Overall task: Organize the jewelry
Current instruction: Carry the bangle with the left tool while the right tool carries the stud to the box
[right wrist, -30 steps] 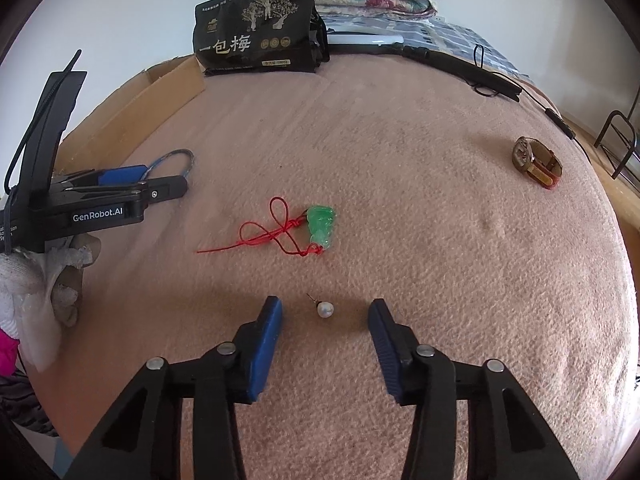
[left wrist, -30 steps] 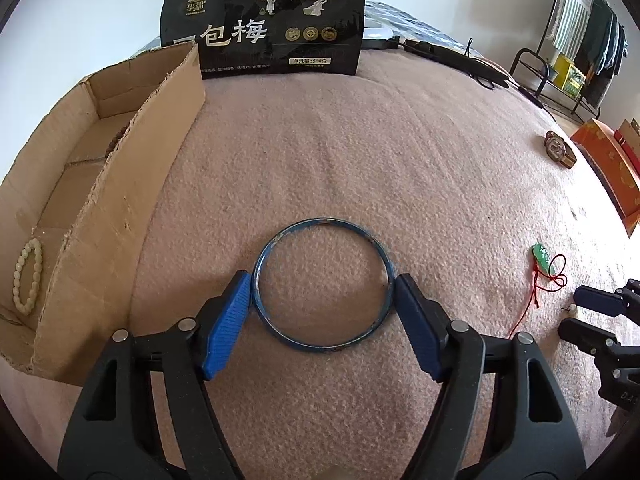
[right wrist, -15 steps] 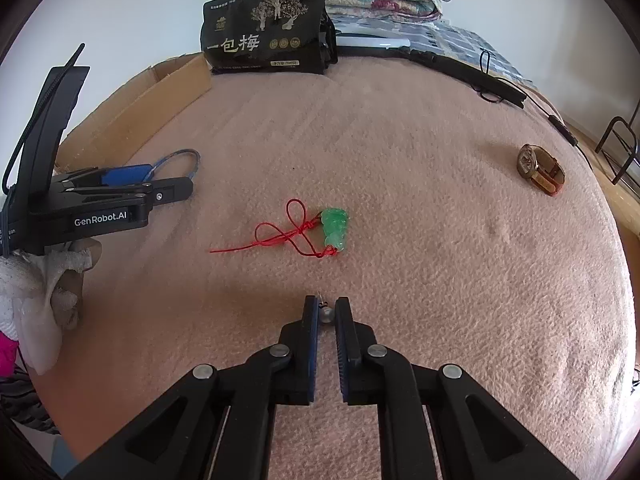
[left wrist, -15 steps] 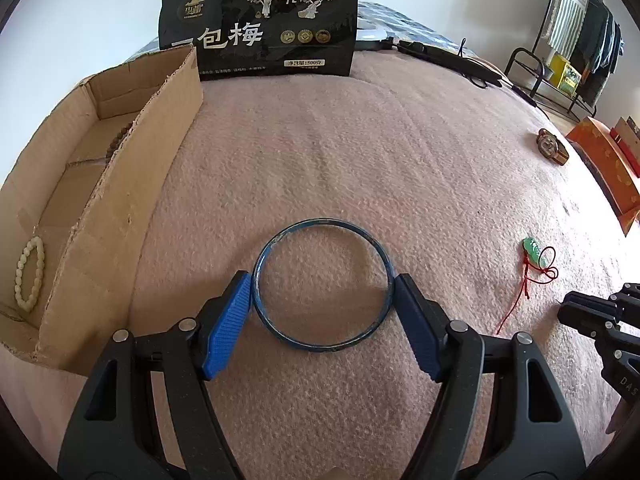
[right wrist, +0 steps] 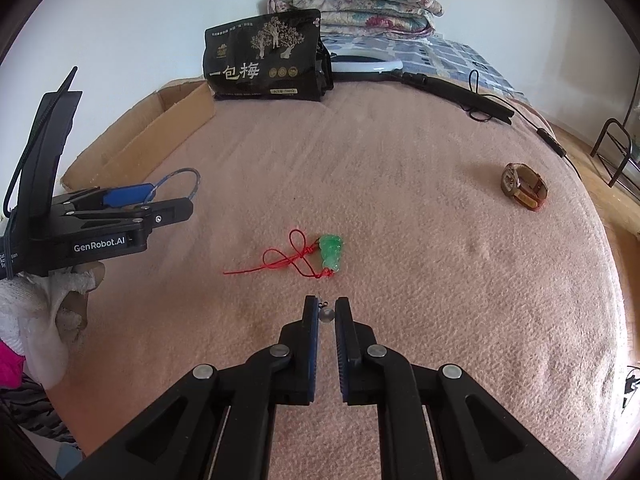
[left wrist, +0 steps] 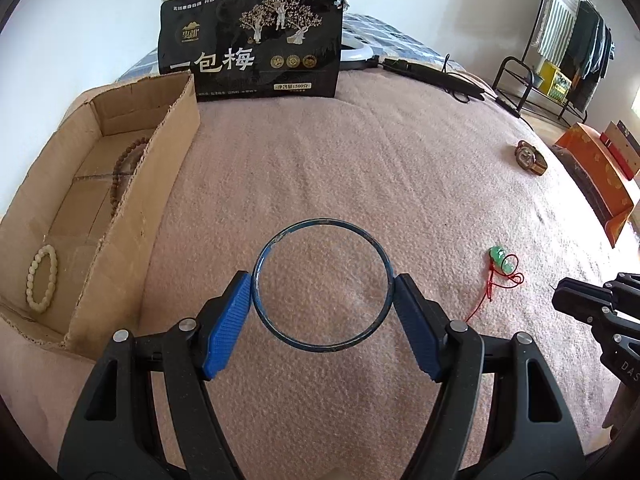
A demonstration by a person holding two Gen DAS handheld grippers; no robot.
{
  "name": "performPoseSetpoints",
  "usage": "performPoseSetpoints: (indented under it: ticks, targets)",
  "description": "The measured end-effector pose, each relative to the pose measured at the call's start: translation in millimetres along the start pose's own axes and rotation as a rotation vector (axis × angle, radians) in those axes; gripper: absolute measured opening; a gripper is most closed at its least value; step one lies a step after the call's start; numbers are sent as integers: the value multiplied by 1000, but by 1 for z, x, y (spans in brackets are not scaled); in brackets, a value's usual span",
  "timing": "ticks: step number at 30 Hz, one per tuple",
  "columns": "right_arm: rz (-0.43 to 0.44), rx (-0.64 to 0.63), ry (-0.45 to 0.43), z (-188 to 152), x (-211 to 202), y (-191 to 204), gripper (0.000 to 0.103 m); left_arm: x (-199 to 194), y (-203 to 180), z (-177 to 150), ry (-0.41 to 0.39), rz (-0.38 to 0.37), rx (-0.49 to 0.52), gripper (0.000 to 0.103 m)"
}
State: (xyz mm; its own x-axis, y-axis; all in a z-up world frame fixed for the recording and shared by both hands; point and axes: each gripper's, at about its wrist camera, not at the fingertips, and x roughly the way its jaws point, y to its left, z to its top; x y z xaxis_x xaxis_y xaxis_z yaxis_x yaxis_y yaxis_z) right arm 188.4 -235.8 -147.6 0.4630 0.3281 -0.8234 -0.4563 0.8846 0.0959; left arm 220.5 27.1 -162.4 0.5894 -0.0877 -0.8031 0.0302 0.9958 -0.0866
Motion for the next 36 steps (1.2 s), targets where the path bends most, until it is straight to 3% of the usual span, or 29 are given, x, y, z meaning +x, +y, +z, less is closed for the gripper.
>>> performPoseSetpoints:
  ticks: [10,20,36]
  targets:
    - [29,-23,-78,24,-29,26,6,-40,23,19,-46,6,-30,74]
    - [79,-66,-143,53,-48,69,6,-81,84,43,-103,56,-86,74]
    - [200,-171,-201,104,-33,166,6,-92,182,65,-145,93,-159,74]
